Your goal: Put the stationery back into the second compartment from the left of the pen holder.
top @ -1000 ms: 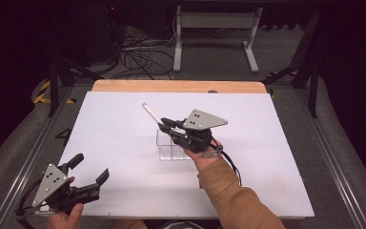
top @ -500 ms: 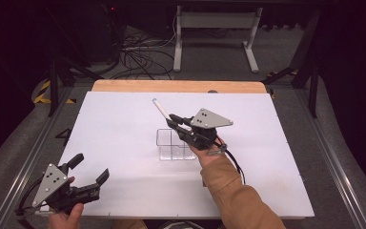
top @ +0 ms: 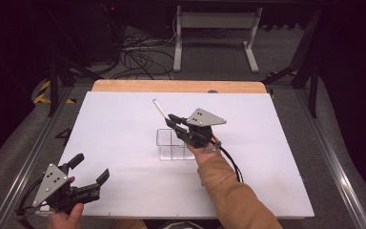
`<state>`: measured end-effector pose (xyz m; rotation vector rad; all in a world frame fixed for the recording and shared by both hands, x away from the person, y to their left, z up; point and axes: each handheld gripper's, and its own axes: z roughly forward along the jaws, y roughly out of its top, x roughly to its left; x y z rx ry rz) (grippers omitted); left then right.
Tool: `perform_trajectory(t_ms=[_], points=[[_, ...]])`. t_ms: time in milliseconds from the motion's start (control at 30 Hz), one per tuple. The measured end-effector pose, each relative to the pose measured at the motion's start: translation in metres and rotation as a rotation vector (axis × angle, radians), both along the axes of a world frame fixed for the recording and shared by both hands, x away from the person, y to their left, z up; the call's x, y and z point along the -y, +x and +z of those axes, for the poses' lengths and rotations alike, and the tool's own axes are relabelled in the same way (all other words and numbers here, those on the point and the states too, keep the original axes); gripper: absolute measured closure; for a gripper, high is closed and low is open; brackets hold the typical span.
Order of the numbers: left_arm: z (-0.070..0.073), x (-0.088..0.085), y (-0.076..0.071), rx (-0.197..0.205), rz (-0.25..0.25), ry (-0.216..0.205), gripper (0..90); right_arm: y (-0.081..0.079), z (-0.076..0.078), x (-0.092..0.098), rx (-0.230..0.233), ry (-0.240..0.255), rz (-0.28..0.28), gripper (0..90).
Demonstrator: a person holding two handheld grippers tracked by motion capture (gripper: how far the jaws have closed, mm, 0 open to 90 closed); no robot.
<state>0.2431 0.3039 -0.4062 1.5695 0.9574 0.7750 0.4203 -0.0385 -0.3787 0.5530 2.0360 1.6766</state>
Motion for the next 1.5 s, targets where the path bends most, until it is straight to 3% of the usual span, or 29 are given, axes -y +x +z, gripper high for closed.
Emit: perform_trajectory(t_ms=[600, 1500], points=[[0.0, 0.001, 0.001, -0.003, -0.001, 0.007, 6.8, -0.002, -0.019, -0.003, -0.029, 0.0, -0.016, 79.0], [0.0, 0.001, 0.001, -0.003, -0.002, 0.006, 6.8, -0.003, -0.031, 0.0, -0.061, 0.0, -0.024, 78.9]])
